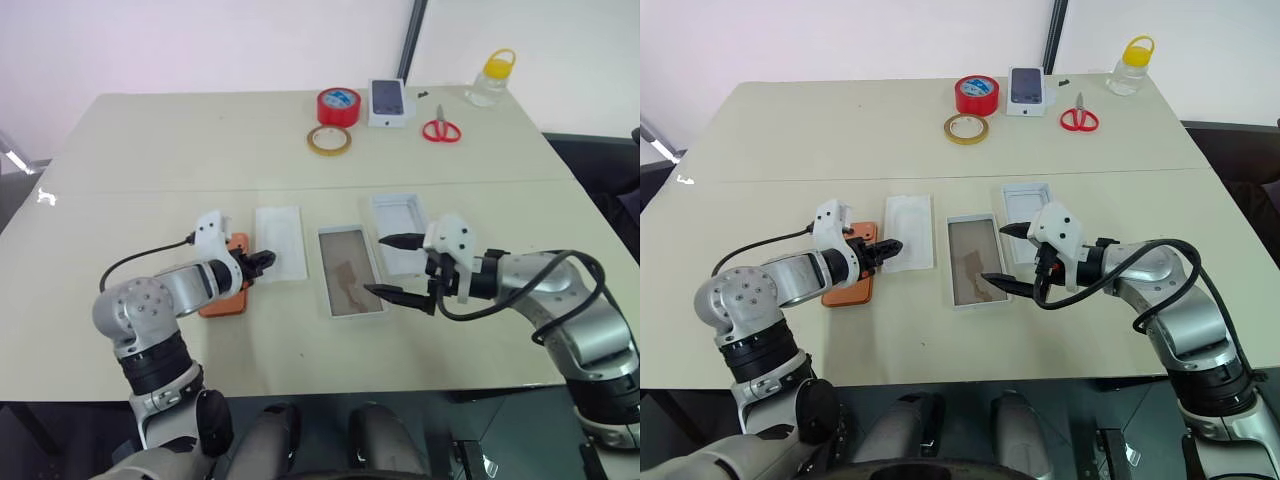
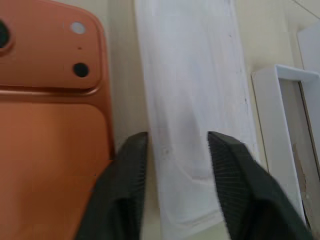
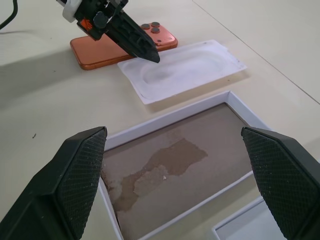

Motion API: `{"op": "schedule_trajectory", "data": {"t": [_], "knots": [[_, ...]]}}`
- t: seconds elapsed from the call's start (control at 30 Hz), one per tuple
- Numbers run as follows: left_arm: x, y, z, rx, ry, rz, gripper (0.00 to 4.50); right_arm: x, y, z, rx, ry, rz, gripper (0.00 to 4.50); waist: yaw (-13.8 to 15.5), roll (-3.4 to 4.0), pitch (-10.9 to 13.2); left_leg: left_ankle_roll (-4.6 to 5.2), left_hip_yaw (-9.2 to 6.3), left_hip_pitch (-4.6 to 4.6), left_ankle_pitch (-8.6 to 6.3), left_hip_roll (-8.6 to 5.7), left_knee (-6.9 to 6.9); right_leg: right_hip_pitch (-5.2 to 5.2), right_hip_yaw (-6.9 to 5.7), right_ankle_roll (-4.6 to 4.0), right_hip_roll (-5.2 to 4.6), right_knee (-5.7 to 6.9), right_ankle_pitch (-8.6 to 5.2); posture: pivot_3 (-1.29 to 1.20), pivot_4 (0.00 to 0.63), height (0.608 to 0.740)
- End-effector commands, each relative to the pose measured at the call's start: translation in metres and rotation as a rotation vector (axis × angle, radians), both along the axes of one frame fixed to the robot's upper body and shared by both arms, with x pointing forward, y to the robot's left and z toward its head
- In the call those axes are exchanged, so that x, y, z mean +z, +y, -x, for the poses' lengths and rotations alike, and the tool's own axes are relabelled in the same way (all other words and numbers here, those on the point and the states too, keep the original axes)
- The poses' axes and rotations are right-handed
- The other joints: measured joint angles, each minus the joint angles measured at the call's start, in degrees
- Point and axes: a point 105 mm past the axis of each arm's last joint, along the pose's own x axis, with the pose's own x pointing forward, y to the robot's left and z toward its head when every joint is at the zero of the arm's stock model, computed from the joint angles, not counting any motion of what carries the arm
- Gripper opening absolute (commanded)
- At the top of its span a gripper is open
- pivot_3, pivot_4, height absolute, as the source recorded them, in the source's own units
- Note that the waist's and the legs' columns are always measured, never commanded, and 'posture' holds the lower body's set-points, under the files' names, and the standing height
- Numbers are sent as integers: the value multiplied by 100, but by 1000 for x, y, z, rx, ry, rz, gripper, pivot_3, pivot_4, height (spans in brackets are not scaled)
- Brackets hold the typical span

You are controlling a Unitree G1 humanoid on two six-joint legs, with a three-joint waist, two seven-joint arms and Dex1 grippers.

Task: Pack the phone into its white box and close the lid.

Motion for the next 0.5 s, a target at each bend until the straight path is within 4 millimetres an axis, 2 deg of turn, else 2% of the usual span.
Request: {"op": "schedule_trajectory", "data": {"t": [0.03,0.23,0.5], "knots": [[0,5,-1,34,7,10,80,8,5,2,20,-44,-9,4500,2,0,0,0,0,0,0,0,0,0,0,0,0,0,0,0,150,740],[8,12,-6,68,-18,53,30,8,9,4,32,-47,-15,4500,-16,0,0,0,0,1,0,1,0,0,-1,0,1,0,0,0,150,740],[22,6,-6,81,-80,256,30,7,14,6,63,-59,12,4500,-7,-2,1,-1,0,0,0,0,0,1,-2,0,0,-1,0,0,150,740]]}}
